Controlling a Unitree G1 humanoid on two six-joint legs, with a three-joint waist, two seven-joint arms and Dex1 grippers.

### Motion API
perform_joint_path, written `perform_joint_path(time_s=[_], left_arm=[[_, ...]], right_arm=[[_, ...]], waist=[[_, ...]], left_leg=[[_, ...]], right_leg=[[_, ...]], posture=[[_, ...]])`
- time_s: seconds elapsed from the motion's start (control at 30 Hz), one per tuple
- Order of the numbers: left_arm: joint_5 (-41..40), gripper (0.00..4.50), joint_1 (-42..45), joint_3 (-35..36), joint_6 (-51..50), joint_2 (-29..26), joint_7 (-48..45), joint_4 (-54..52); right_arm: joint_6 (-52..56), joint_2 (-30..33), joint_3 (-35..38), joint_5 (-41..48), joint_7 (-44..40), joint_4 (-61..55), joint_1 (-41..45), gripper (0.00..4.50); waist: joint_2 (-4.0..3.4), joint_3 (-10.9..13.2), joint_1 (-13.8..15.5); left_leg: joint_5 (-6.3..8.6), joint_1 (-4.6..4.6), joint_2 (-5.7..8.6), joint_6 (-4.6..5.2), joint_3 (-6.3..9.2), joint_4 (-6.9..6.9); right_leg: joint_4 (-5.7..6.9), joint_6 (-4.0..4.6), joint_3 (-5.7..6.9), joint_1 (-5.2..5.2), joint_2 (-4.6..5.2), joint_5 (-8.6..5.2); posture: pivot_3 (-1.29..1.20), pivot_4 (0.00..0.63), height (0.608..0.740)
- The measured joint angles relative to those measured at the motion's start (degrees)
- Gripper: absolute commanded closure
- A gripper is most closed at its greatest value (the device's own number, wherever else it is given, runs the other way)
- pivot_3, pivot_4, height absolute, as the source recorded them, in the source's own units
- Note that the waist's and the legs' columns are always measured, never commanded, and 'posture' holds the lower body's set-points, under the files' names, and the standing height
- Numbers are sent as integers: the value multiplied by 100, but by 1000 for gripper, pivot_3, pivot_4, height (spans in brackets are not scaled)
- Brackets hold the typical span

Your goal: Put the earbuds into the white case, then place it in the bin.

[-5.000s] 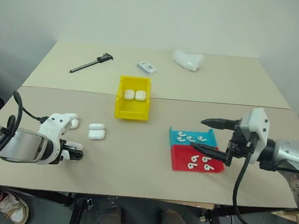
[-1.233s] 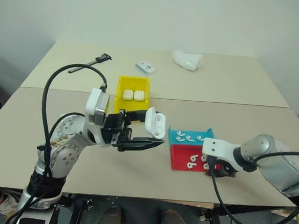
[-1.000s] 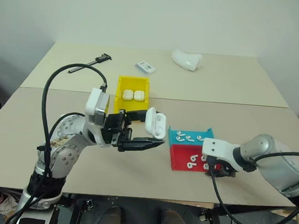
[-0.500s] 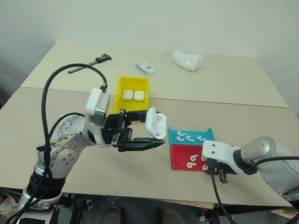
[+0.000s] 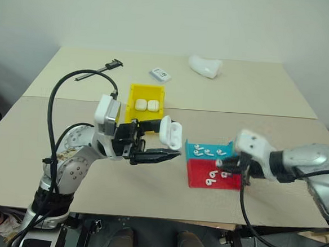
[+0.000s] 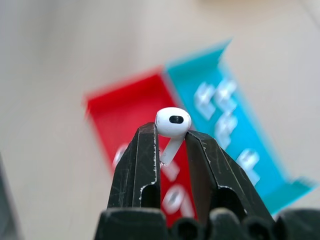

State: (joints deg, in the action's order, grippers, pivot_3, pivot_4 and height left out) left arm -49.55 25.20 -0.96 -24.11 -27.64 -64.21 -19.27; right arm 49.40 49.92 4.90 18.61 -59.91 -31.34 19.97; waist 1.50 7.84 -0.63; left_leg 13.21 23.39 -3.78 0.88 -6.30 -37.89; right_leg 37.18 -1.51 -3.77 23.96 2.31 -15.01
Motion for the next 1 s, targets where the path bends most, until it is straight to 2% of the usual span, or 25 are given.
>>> perform_joint_path(time_s=[0.07,0.2,0.4,0.77,1.0], left_arm=[[8,1711,71,10,0,60,3,158],[78,1711,276,-10,7,156,-32,408],[263,1711,600,-68,-3,257,-123,817],[468,1711,862,-150,-116,389,-168,989],[500,1711,948,-149,-116,456,-177,991]], right_arm=[[-287,-937,571,322,566,-223,-48,3900],[-299,-1951,899,949,1479,-600,253,3900],[-291,-2805,915,1887,2409,-944,653,3900],[-294,-3016,679,2962,3058,-968,792,3900],[-420,-2692,359,2920,2993,-839,758,3900]], waist=[[1,0,-3],[-3,-2,-18],[-4,-2,-14],[-5,-3,-28],[-5,-3,-21]], left_leg=[[0,5,1,-1,0,0],[-1,2,-1,-1,-3,0],[-1,7,-1,-2,-4,1],[-1,9,-2,-2,-3,1],[-1,10,-1,-1,-2,1]], right_leg=[[1,-1,0,3,0,1],[8,0,-3,5,-1,1],[4,0,-1,6,-2,1],[5,1,-1,10,-2,1],[5,1,0,9,-2,1]], posture=[[0,150,740],[0,150,740],[0,150,740],[0,150,740],[0,150,740]])
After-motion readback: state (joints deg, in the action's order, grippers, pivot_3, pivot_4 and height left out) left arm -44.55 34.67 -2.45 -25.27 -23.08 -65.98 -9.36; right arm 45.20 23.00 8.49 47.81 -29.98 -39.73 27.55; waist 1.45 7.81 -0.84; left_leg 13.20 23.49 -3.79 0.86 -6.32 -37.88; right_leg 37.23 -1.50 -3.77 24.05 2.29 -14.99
